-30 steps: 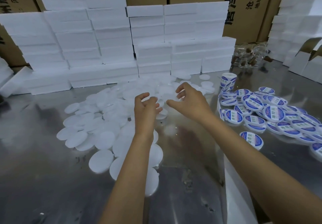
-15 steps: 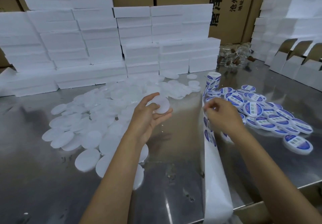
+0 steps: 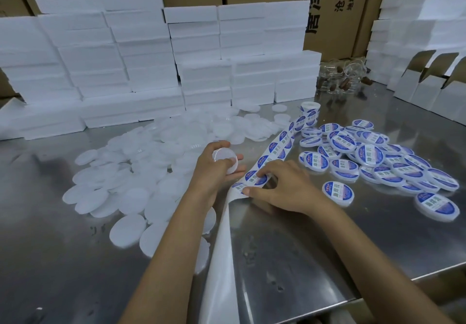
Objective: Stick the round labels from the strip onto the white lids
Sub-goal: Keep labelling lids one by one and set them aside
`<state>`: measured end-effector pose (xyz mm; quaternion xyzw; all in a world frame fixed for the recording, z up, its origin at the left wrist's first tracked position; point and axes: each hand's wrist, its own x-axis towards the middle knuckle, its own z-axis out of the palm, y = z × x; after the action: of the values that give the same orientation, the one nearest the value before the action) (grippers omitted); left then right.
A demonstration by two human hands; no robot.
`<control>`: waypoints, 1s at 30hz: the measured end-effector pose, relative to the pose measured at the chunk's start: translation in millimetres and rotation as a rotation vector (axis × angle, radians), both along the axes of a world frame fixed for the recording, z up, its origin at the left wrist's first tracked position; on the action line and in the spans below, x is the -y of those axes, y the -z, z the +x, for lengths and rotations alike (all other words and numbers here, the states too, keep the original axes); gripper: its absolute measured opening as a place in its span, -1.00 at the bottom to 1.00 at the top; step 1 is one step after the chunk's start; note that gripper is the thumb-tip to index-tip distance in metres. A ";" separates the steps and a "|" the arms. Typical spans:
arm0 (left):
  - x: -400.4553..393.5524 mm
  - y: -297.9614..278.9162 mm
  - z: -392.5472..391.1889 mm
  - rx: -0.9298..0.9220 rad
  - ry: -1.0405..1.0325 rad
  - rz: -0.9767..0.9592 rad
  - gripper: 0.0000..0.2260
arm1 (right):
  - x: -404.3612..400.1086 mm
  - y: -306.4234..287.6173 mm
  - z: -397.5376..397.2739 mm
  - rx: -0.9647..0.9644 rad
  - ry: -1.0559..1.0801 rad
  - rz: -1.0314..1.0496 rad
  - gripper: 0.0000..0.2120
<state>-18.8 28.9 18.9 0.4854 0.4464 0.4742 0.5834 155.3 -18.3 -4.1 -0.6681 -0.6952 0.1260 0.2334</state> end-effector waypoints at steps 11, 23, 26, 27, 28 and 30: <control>4.0 -0.6 -0.1 -0.160 0.107 -0.062 -0.71 | 1.5 1.4 -24.5 -0.196 0.000 0.045 -0.63; 7.7 2.5 8.4 -0.178 0.137 0.003 -0.74 | 11.3 3.4 -12.4 -0.153 0.015 0.022 -0.74; 7.8 2.6 10.9 -0.178 0.132 0.016 -0.74 | 13.3 3.8 -10.6 -0.133 -0.006 0.017 -0.71; 7.5 2.8 11.5 -0.167 0.127 0.020 -0.74 | 14.0 3.7 -9.7 -0.141 -0.011 0.013 -0.71; 7.3 3.2 11.9 -0.162 0.123 0.027 -0.74 | 14.2 3.1 -8.7 -0.156 -0.016 0.008 -0.71; 6.5 5.4 13.2 -0.182 0.126 0.050 -0.73 | 14.9 2.0 -7.2 -0.184 -0.026 0.000 -0.71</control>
<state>-5.6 22.4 13.6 0.5679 0.4543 0.4015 0.5567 148.2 -33.2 -6.1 -0.6447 -0.6794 0.1897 0.2946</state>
